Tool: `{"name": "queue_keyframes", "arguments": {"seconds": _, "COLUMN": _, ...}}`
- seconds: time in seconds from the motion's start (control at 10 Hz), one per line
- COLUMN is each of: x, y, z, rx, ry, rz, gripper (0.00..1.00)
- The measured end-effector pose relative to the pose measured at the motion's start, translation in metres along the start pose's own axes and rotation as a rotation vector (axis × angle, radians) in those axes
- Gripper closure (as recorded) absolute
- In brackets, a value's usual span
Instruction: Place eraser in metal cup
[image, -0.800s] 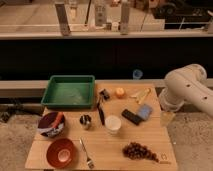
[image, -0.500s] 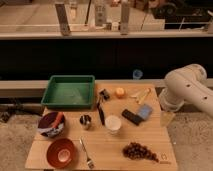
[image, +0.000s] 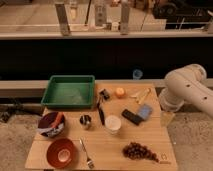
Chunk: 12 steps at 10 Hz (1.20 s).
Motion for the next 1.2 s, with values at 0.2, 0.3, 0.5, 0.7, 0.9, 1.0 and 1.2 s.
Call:
{"name": "queue_keyframes", "arguments": {"seconds": 0.2, "x": -0.028, "y": -0.003, "z": 0.009, "rx": -0.002, "ry": 0.007, "rz": -0.049, "gripper": 0.2}}
{"name": "queue_keyframes", "arguments": {"seconds": 0.3, "x": -0.036, "y": -0.004, "z": 0.012, "rx": -0.002, "ry": 0.012, "rz": -0.066, "gripper": 0.2}}
{"name": "queue_keyframes", "arguments": {"seconds": 0.5, "x": -0.037, "y": -0.004, "z": 0.016, "rx": -0.003, "ry": 0.012, "rz": -0.083, "gripper": 0.2}}
{"name": "queue_keyframes", "arguments": {"seconds": 0.7, "x": -0.042, "y": -0.006, "z": 0.024, "rx": -0.002, "ry": 0.004, "rz": -0.103, "gripper": 0.2}}
{"name": "queue_keyframes", "arguments": {"seconds": 0.9, "x": -0.056, "y": -0.015, "z": 0.036, "rx": 0.003, "ry": -0.008, "rz": -0.129, "gripper": 0.2}}
{"name": "queue_keyframes", "arguments": {"seconds": 1.0, "x": -0.054, "y": -0.016, "z": 0.038, "rx": 0.001, "ry": -0.007, "rz": -0.136, "gripper": 0.2}}
{"name": "queue_keyframes", "arguments": {"seconds": 1.2, "x": -0.059, "y": -0.018, "z": 0.043, "rx": 0.001, "ry": -0.018, "rz": -0.155, "gripper": 0.2}}
